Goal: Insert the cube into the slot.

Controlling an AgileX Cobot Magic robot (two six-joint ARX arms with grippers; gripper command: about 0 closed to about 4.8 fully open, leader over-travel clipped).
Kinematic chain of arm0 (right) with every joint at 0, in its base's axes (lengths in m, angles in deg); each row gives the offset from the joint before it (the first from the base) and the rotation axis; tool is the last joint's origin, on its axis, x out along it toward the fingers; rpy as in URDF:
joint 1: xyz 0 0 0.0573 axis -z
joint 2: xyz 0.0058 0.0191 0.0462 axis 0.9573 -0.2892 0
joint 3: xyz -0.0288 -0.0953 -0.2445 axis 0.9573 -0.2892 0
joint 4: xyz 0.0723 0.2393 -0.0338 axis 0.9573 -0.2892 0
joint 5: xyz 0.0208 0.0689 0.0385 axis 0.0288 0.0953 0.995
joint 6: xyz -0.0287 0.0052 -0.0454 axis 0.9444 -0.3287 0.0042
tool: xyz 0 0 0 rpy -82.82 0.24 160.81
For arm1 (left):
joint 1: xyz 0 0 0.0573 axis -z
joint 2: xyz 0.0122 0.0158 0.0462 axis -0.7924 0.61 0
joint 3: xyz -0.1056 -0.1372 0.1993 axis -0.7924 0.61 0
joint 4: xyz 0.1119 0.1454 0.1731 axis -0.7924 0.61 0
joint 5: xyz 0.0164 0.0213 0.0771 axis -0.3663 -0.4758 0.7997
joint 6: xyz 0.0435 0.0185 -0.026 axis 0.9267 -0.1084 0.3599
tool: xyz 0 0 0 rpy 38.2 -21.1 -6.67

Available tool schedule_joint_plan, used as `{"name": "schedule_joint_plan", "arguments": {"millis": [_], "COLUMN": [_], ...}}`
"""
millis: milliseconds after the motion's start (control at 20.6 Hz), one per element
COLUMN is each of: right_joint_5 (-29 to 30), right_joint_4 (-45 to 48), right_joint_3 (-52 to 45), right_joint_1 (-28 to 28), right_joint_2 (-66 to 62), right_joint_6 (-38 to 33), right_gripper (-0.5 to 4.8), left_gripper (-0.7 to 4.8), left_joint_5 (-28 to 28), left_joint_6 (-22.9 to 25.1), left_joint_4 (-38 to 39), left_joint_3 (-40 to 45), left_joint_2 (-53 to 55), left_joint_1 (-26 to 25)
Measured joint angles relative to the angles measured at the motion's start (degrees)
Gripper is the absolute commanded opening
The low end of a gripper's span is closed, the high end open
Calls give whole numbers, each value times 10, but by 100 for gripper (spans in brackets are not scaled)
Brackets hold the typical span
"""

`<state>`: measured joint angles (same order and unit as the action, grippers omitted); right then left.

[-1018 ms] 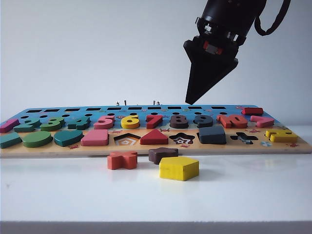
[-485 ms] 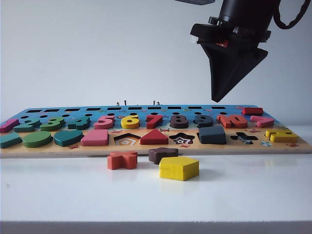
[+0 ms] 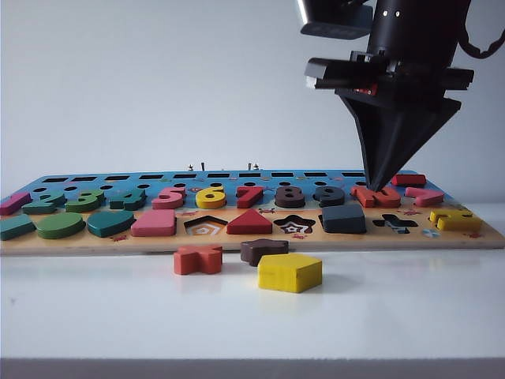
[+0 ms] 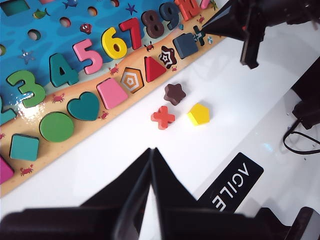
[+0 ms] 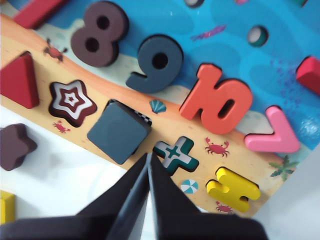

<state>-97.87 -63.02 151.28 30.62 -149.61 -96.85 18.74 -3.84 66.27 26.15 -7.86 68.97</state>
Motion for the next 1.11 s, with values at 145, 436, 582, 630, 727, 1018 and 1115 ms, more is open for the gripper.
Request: {"name": "schedule_joint_plan", "arguments": {"millis": [145,436,582,630,727,1018,1115], "right_joint_5": [0,-1,0,0,3,8,8], "right_joint_4": [-9,-5,2,2,3,13,17], "right_joint_3": [0,-1,0,0,0,-1,-1], "right_joint_1": [8,8,8,8,8,8,8], "right_joint_2": [-16,-24,-27,-31,-33,-42,-42], "right_joint_6": [-16,-18,-18,-18,-18,-13,-9], "right_gripper": [-8,-8,-8,-8,-8,-8,-8], "left_gripper": [17,17,17,17,17,17,17], "left_joint_5": [0,0,0,0,0,0,0], "left_joint_6": [2,9,9,9,9,9,9], "left_joint_4": [0,0,0,0,0,0,0], "left_joint_3": [0,0,0,0,0,0,0], "left_joint_2": [0,0,0,0,0,0,0], "left_joint_1": [0,0,0,0,0,0,0]}}
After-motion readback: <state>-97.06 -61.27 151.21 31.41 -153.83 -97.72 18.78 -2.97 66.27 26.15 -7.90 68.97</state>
